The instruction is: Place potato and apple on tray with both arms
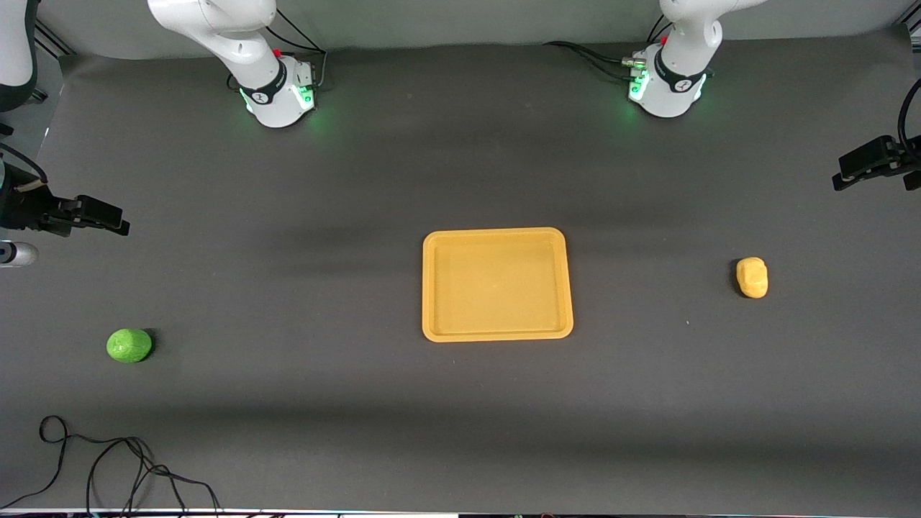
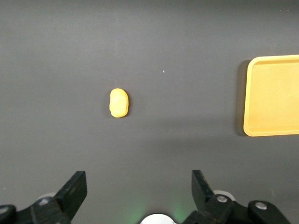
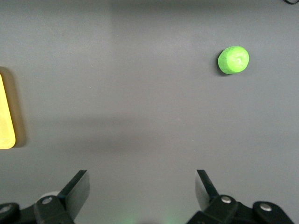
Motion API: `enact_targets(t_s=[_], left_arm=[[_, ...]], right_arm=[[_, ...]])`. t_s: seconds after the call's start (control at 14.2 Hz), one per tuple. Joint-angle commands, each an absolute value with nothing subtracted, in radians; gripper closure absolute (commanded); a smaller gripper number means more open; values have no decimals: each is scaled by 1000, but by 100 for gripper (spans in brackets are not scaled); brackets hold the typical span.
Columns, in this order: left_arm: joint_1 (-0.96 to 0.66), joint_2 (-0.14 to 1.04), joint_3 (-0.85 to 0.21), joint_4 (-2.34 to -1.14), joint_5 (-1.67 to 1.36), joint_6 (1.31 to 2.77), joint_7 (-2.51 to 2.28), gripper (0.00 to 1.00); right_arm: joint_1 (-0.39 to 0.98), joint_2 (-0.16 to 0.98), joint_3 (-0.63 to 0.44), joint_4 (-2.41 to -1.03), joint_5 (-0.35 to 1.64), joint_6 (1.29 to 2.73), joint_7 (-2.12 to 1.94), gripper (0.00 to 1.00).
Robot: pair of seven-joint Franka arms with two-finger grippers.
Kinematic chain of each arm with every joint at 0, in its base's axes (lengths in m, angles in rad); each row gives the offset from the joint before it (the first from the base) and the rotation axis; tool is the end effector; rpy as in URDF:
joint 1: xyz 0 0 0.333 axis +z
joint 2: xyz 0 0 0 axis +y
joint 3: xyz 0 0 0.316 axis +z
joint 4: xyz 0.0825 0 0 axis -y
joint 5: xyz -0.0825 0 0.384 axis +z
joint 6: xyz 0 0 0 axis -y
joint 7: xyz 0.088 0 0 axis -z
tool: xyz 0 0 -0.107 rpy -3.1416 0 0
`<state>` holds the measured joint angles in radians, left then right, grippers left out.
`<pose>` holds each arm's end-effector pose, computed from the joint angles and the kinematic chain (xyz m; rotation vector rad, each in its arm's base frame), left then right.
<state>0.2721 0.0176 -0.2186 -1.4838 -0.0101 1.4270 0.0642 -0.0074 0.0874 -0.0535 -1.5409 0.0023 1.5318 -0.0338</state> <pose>0.5443 0.0292 0.6434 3.1213 -0.0185 -0.1140 0.5742 -0.0335 0.5860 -3.1355 0.0426 0.1512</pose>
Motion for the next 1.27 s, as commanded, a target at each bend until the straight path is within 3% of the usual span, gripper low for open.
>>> enact_targets(t_s=[0.0,0.21,0.42,0.63,0.77,0.91,0.98,1.2], left_arm=[[279,12,-221,-1473,-23,1405,86,0],[290,18,-218,-1495,-18,1436,100,0],[357,21,-212,-1624,-17,1540,181,0],[367,23,-212,-1835,-12,1765,212,0],[370,82,-210,-1891,-5,1876,213,0],[380,188,-210,-1902,27,1920,210,0],[379,225,-210,-1940,63,1966,198,6],[400,294,-210,-2029,84,2106,202,6]], right_arm=[[-15,101,-48,-1513,-14,1525,-11,0],[-14,103,-48,-1513,-14,1522,-9,0],[-14,103,-48,-1517,-12,1519,-9,0],[-14,103,-48,-1525,-9,1519,-11,0],[-24,110,-51,-1525,-9,1542,-26,0],[-64,155,-77,-1508,-15,1597,-96,0],[-93,191,-83,-1476,-12,1617,-165,0],[-231,369,-83,-1286,-6,1618,-300,0]])
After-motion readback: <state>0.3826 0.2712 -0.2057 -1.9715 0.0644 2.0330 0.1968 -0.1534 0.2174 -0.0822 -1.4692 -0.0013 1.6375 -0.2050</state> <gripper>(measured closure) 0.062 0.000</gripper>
